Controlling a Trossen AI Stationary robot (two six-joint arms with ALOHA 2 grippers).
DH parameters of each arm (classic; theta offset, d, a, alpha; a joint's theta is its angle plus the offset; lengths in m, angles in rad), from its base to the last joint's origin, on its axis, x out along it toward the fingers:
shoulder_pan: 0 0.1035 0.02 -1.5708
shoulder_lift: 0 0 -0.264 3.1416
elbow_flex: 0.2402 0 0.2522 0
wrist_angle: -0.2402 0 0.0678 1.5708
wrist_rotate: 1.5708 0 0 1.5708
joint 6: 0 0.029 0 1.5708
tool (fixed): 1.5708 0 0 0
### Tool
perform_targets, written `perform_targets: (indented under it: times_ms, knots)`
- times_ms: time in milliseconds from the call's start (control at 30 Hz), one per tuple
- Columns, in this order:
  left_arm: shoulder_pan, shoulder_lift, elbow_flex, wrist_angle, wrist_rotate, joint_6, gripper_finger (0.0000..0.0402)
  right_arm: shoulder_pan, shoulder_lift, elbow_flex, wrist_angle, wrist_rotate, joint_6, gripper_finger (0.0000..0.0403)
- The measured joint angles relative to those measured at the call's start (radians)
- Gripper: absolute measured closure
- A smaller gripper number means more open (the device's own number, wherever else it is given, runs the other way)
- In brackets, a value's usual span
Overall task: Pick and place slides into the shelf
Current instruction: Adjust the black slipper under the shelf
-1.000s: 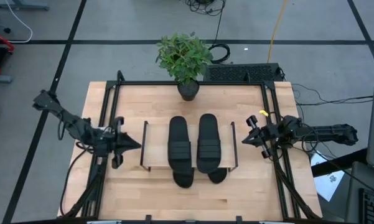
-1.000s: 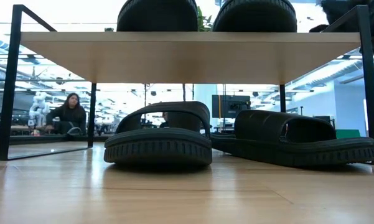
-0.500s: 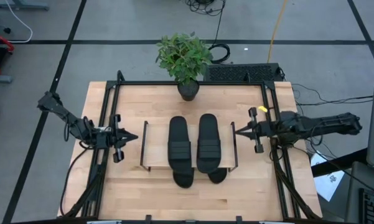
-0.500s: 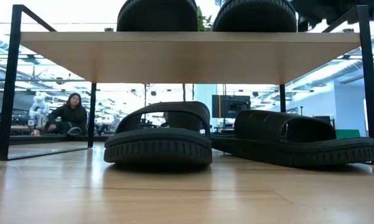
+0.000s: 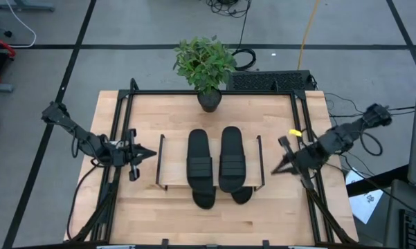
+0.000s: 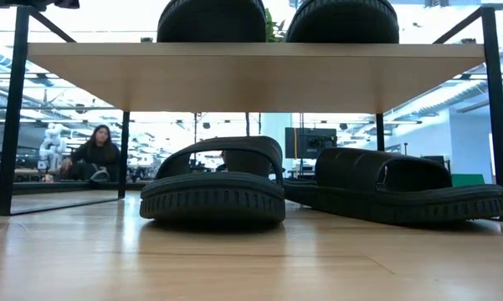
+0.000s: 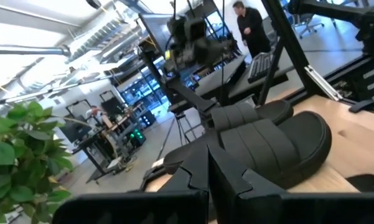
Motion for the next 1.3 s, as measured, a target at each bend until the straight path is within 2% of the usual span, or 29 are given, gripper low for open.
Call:
perform_targets:
  times_ms: [133,267,367,567,667,767,1033,1167,1300]
  knots:
    - [0.000,0.000,0.000,-0.010,0.000,-0.026,0.0401,0.171,0.075,0.058,-0.015,-0.021,0.053,0.0403]
    - [0.000,0.000,0.000,-0.010,0.000,-0.053,0.0401,0.350,0.186,0.100,0.055,0.008,0.069,0.0403]
    - [0.000,0.000,0.000,-0.010,0.000,-0.066,0.0401,0.480,0.295,0.123,0.061,0.138,0.086,0.0403]
    - [0.000,0.000,0.000,-0.009,0.000,-0.083,0.0401,0.638,0.516,0.134,0.069,0.465,0.290,0.0403]
    - [0.000,0.000,0.000,-0.003,0.000,-0.090,0.0401,0.657,0.617,0.134,0.089,0.601,0.386,0.0403]
    - [0.000,0.000,0.000,0.001,0.000,-0.094,0.0401,0.650,0.714,0.134,0.082,0.666,0.485,0.0403]
    - [0.000,0.000,0.000,0.034,0.000,-0.094,0.0401,0.575,0.913,0.134,0.095,0.666,0.681,0.0403]
    - [0.000,0.000,0.000,0.051,0.000,-0.094,0.0401,0.543,0.988,0.134,0.095,0.584,0.810,0.0403]
    - [0.000,0.000,0.000,0.057,0.000,-0.097,0.0401,0.539,1.043,0.134,0.086,0.616,0.877,0.0403]
